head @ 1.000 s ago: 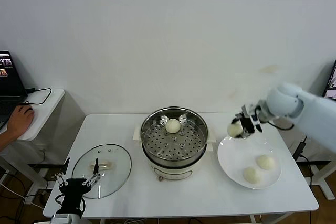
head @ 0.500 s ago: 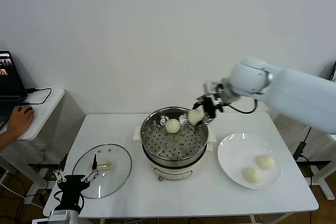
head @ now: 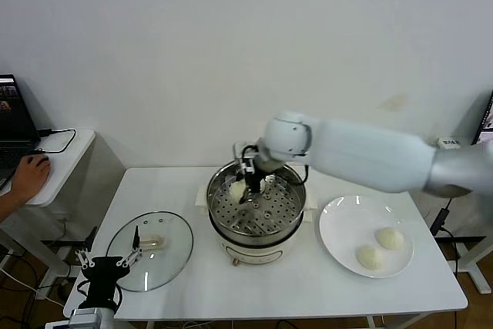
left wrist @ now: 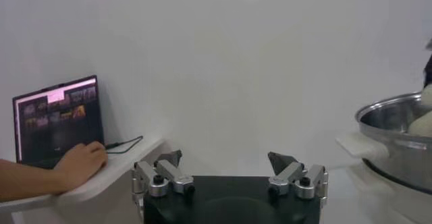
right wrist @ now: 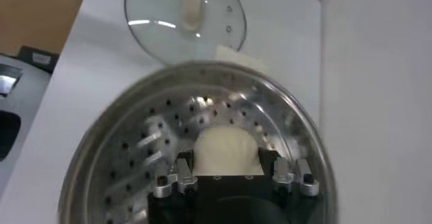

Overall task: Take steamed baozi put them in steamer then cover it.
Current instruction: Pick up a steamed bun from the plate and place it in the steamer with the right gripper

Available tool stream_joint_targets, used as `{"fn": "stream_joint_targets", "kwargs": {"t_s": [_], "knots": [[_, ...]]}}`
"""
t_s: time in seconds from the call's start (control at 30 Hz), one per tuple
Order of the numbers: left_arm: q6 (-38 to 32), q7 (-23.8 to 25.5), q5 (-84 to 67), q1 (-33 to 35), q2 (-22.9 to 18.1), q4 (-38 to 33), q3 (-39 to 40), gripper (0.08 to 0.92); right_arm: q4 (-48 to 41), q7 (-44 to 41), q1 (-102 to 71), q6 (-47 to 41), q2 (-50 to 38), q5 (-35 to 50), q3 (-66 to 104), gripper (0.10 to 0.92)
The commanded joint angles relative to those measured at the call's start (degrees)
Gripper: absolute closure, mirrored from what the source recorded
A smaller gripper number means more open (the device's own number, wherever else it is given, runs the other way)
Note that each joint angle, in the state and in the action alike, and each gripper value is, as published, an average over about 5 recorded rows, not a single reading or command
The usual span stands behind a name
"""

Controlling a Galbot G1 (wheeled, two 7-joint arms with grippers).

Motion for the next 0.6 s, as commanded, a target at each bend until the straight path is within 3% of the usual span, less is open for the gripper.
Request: {"fn": "stream_joint_targets", "kwargs": {"t_s": [0.03, 0.3, 0.6], "knots": [[-0.1, 0.0, 0.1, 0.0, -0.1, 0.0, 0.0, 0.177, -6.7, 2.6, -4.7, -1.7, 7.0, -0.1, 0.2, 0.423], [-0.1, 0.0, 0.1, -0.3, 0.0, 0.1, 0.3, 0.177, -7.4, 2.2, -5.4, -1.8, 6.9, -1.2, 0.8, 0.407], [-0.1, 0.0, -0.3, -0.4, 0.6, -0.1, 0.2, 0.177, -1.0, -8.4, 4.4, 1.8, -2.7, -2.2, 1.7, 0.217]]}}
